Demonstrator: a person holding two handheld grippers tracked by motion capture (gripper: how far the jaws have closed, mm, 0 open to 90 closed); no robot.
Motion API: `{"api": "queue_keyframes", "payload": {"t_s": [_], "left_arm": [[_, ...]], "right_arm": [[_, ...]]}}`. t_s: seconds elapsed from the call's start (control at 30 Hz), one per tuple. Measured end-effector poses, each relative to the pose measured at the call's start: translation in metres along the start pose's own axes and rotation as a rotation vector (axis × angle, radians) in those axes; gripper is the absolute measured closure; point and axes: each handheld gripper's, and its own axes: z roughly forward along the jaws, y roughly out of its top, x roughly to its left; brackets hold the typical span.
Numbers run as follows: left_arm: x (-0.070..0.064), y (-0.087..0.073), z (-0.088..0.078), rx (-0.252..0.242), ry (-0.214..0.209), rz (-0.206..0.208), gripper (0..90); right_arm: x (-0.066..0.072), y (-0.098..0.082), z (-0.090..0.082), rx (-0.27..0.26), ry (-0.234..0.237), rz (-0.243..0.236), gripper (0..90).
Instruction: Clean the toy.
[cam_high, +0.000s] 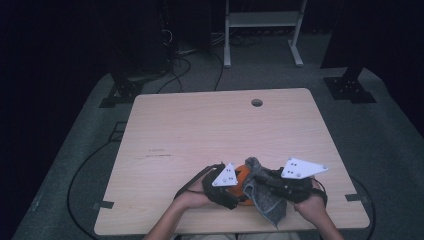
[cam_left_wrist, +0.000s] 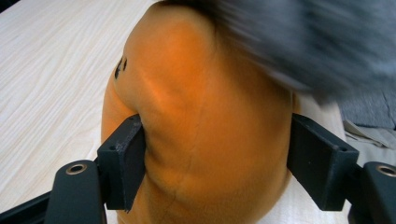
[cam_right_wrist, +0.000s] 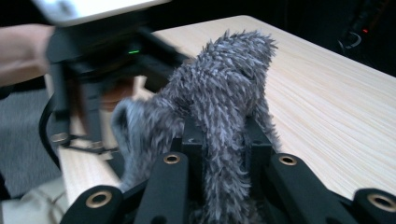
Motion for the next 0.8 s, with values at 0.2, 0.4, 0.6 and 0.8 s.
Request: {"api": "queue_keyframes", "payload": {"t_s": [0.2, 0.4, 0.6, 0.8], "left_arm": [[0.002, 0.003, 0.002, -0.023, 0.034, -0.006, 18.6], [0.001, 0.003, 0.007, -0.025, 0.027, -0.039, 20.2], [-0.019, 0.009, 0.014, 0.061, 0.015, 0.108, 21.8], [-0.014, 0.006, 0.012, 0.023, 0.023, 0.07, 22.2]], "right_arm": [[-0.032, -0.024, -0.009, 0.043, -0.054, 0.106, 74.9], [-0.033, -0.023, -0.014, 0.038, -0.021, 0.102, 75.7], [-0.004, -0.002, -0.007, 0.059, 0.028, -0.013, 75.5], [-0.019, -0.006, -0.003, 0.055, 0.02, 0.056, 74.6]]}}
